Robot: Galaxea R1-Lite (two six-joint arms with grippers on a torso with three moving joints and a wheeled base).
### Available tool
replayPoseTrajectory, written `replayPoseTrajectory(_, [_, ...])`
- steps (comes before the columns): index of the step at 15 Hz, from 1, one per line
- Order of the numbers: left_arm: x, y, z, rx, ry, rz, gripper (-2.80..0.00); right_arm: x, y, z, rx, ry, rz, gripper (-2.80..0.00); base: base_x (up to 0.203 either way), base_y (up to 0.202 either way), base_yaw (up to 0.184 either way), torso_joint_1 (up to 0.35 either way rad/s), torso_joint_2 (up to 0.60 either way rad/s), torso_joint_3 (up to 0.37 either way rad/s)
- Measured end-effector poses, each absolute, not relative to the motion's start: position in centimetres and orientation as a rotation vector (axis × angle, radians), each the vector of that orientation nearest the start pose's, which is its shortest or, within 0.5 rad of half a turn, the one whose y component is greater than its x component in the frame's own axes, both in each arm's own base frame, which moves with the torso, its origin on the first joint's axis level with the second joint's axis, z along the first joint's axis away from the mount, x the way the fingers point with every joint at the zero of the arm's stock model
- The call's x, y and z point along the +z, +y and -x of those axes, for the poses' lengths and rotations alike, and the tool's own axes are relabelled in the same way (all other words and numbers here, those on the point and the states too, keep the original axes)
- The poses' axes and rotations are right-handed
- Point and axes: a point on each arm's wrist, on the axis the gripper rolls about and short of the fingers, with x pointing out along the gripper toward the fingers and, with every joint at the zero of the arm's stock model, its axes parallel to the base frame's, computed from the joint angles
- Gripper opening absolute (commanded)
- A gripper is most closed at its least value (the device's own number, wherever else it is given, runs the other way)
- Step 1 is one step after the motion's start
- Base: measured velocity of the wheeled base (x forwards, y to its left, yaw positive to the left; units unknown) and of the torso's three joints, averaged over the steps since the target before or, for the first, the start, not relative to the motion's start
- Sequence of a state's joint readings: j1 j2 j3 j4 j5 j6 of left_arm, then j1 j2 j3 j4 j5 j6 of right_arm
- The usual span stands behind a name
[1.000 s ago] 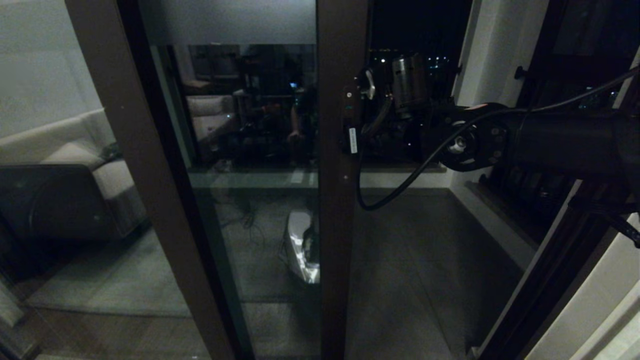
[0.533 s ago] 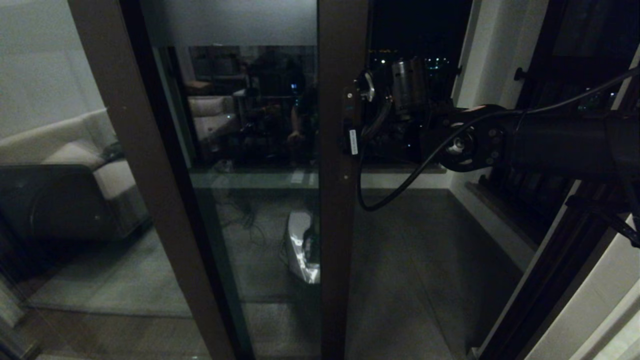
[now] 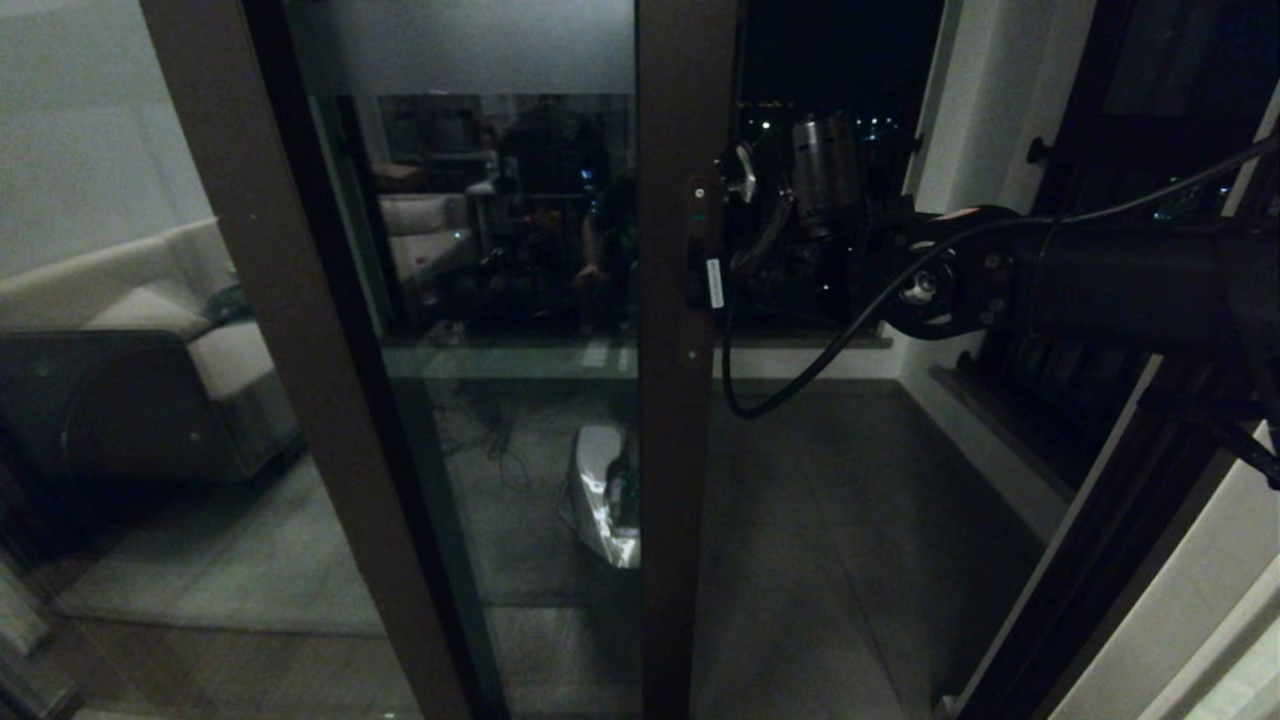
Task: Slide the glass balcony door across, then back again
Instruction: Close the slid door
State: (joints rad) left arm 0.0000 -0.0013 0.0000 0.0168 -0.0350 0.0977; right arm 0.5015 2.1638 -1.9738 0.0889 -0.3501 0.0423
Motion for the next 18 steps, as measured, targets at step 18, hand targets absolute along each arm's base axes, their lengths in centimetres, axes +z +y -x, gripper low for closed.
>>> replayPoseTrajectory(18, [7.4,-0.1,2.3,-0.036,0.014,-0.097,-2.80,26.2,19.5,-40.7,0.115,0.254,0.095,0.00,0.000,0.000,0.000,0.000,0.00,0.000])
